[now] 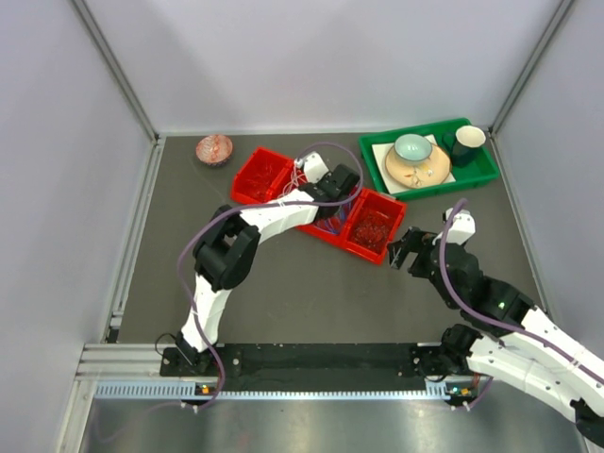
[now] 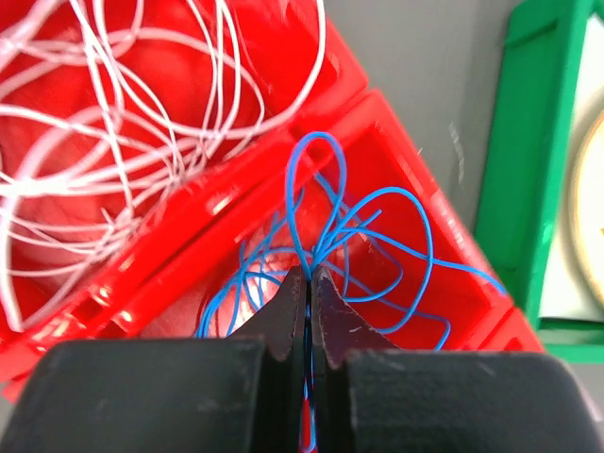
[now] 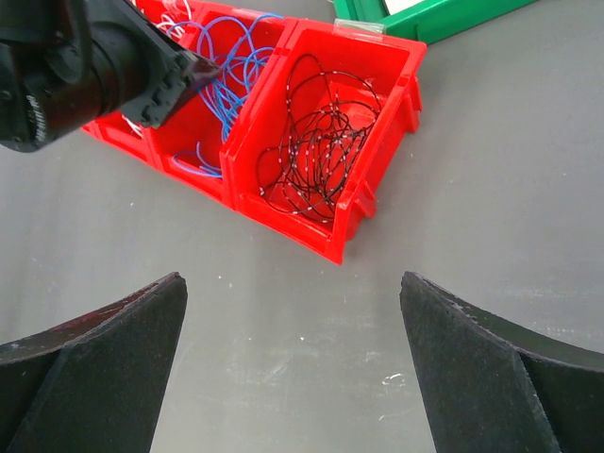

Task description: Untangle the cables

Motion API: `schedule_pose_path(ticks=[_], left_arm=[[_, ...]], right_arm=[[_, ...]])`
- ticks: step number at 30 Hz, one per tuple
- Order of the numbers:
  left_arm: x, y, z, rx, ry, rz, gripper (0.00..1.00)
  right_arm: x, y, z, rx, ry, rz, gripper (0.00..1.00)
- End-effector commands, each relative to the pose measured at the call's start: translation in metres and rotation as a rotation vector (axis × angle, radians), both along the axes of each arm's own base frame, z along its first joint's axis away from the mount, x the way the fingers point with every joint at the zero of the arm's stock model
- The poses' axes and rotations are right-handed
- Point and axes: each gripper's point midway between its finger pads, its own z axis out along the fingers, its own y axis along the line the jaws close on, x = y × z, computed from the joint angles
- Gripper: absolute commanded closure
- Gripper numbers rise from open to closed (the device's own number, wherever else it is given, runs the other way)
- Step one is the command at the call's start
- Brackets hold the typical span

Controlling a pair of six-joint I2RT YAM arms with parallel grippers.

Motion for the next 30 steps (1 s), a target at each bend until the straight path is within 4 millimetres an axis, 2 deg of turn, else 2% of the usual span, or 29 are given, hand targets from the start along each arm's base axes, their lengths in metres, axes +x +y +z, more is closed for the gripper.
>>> schedule_pose_path(ticks=[1,8,12,14,15,18,25,30], left_arm=[[-0.006,-0.003,-0.024,0.028,0.037,-0.006,1.00],[-0.012,0.001,-0.033,0.063,0.063,-0.006,1.00],[-0.010,0.000,-0.031,0.085,0.054,-0.021,1.00],[-0.009,-0.003,-0.021,0.079,0.042,-0.034,0.98],[-0.009,-0.003,-0.016,0.086,0.037,-0.048,0.90],[-0.008,-0.007,0.003,0.091,-0.010,-0.073,0.78],[-0.010,-0.016,0.036,0.100,-0.097,-0.126,0.67],[-0.016,-0.021,0.060,0.113,-0.146,-0.162,0.66]], right_arm=[[0.002,0.001,0.004,0.007,-0.007,-0.002,0.06],[0.002,0.000,0.007,0.010,-0.016,-0.003,0.06],[0.002,0.000,0.009,0.006,-0.019,0.002,0.06],[0.002,0.000,0.011,0.012,-0.024,0.002,0.06],[0.001,0.000,0.011,0.016,-0.023,0.006,0.06],[0.001,0.001,0.011,0.019,-0.021,0.009,0.06],[-0.002,0.005,0.014,0.034,-0.017,0.035,0.07],[-0.004,0.007,0.016,0.047,-0.019,0.049,0.07]])
